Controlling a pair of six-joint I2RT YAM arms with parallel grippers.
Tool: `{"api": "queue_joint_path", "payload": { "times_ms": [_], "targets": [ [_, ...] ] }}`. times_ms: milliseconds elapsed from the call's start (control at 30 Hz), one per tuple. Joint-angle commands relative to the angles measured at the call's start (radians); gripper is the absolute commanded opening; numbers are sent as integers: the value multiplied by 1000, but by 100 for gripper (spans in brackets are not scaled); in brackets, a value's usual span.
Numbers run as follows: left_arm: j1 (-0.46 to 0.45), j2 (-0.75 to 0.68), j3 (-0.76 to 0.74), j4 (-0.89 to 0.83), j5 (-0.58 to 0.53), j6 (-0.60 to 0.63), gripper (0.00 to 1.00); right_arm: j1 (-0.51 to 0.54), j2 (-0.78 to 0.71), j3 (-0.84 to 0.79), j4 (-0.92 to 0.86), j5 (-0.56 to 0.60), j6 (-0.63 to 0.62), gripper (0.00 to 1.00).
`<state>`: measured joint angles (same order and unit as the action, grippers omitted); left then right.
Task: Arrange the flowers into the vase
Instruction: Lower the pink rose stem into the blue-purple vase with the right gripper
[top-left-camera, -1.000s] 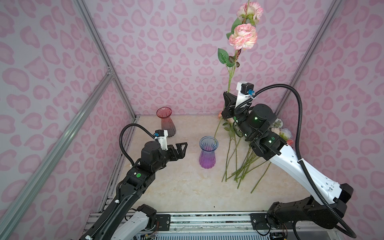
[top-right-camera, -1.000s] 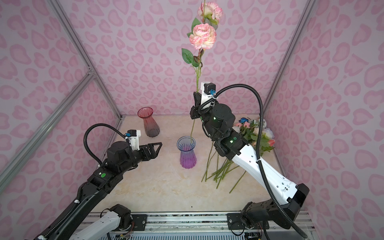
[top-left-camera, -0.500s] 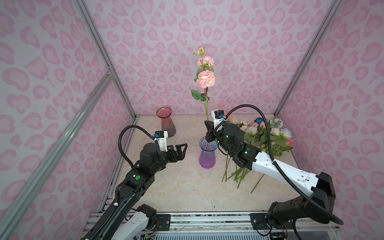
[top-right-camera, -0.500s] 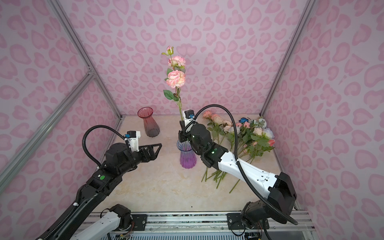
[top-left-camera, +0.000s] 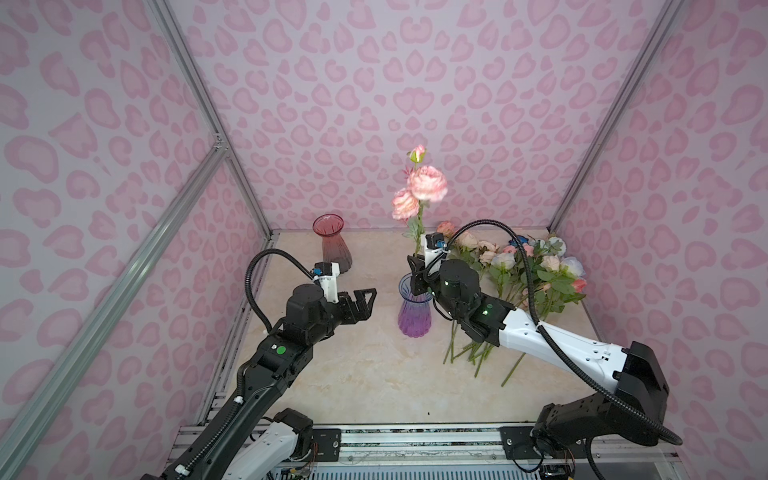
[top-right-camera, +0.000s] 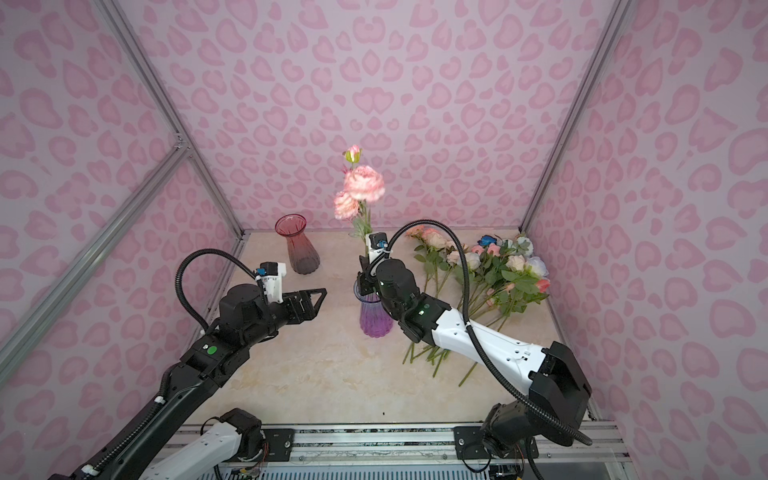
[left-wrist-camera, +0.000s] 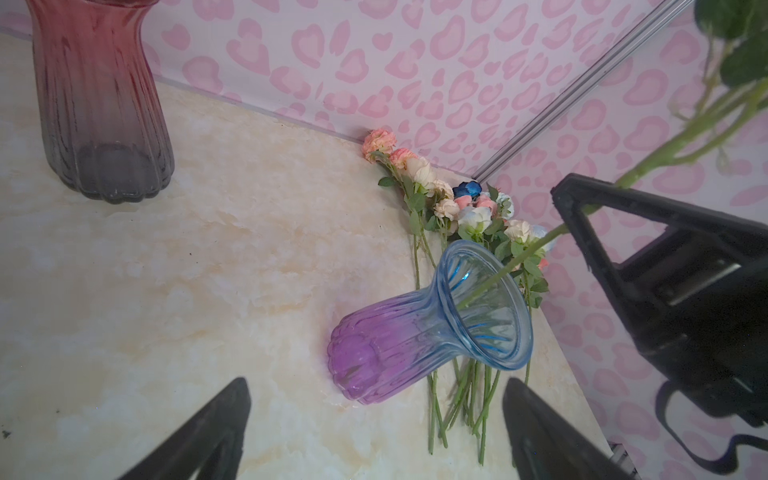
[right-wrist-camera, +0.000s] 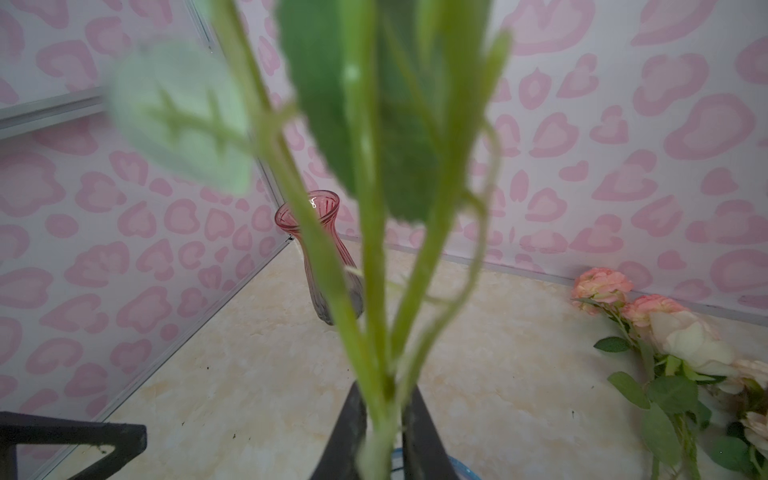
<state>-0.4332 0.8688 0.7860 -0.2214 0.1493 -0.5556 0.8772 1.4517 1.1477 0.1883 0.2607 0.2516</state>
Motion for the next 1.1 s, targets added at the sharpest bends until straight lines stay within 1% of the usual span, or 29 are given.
{"api": "queue_joint_path", "payload": {
  "times_ms": [0, 233, 267, 333, 400, 567, 767, 800, 933, 1067],
  "targets": [
    [2, 16, -6, 50, 15, -10, 96, 2, -11, -19, 13, 11, 12, 18],
    [2, 39, -8, 66, 31, -17, 96, 3, -44, -53, 5, 19, 24, 20],
    [2, 43, -10, 70, 33, -19, 96, 2, -51, -54, -4, 28, 26, 21],
    [2, 49, -11, 74, 39, -23, 96, 1, -66, -56, -24, 65, 35, 28],
    [2, 57, -9, 82, 48, -26, 96, -4, -85, -61, -43, 87, 35, 31],
    [2, 79, -7, 104, 68, -37, 96, -12, -107, -62, -99, 75, 44, 35],
    [2, 95, -5, 124, 81, -38, 97, -13, -137, -82, -127, 78, 42, 38],
    [2, 96, -5, 125, 82, -39, 97, -14, -139, -81, -131, 80, 41, 40],
    [2, 101, -2, 128, 90, -43, 97, -46, -149, -75, -168, 73, 78, 44],
    [1, 94, -3, 123, 86, -40, 97, -76, -174, -94, -174, 43, 92, 45]
  ]
}}
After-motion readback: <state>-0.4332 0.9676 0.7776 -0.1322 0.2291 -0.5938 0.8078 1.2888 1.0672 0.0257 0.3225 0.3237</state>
